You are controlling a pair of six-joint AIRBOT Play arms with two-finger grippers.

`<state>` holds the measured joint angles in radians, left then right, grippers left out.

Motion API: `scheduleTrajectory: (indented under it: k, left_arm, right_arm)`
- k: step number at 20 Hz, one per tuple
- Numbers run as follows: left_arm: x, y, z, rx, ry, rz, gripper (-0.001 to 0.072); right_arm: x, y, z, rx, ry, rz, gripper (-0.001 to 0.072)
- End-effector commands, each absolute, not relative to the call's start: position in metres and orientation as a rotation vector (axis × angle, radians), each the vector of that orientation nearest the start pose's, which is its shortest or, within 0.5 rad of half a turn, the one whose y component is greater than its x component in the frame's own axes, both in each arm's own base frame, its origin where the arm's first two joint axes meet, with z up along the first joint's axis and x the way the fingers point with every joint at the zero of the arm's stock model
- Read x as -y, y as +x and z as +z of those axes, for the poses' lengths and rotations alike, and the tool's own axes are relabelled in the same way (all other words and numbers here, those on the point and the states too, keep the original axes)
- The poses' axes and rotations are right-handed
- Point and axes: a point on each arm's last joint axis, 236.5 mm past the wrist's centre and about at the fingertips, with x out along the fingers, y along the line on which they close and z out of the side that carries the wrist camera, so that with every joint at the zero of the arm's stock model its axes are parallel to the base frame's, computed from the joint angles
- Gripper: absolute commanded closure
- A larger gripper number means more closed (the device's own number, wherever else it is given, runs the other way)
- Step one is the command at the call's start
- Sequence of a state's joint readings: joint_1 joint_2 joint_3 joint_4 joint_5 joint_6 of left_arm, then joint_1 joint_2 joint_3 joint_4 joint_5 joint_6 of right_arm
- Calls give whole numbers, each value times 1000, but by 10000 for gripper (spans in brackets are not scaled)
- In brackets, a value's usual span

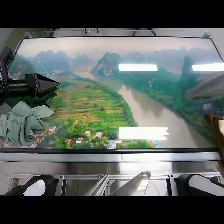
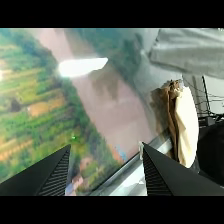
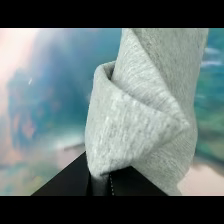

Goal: Fold the shirts.

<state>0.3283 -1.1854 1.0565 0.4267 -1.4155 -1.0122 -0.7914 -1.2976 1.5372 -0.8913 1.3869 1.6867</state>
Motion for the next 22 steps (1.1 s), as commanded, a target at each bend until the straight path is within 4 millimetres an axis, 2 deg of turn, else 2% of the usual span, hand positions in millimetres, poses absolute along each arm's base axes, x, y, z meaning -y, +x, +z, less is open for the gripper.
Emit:
scheduleTrajectory:
  k: [1,3,6,7,15,16,17,18,20,22]
  left_arm:
    - [100,364,132,-927,-706,-765,227]
    - [100,364,132,-927,-704,-766,227]
    - [100,364,132,-926,-704,-766,227]
    - [100,364,132,-926,-703,-766,227]
    - [101,362,132,-931,-703,-774,227]
    - [101,362,132,-931,-703,-774,227]
    - [101,362,132,-931,-704,-774,227]
    - [101,363,132,-930,-704,-773,226]
    - [101,364,132,-925,-704,-768,226]
    - [100,366,132,-920,-705,-761,226]
  right_arm:
    - [256,271,146,-905,1113,-616,697]
    - [279,216,138,-962,1082,-799,697]
    - [295,147,124,-1120,996,-1026,697]
    - [297,129,117,-1183,961,-1071,696]
    - [266,78,15,-1488,993,-1124,680]
    - [263,75,8,-1514,998,-1121,522]
    - [262,74,5,-1532,1008,-1116,213]
    - [261,72,5,-1547,1011,-1116,14]
    - [263,75,10,-1538,1013,-1117,11]
    - [266,89,20,-1481,1041,-1094,12]
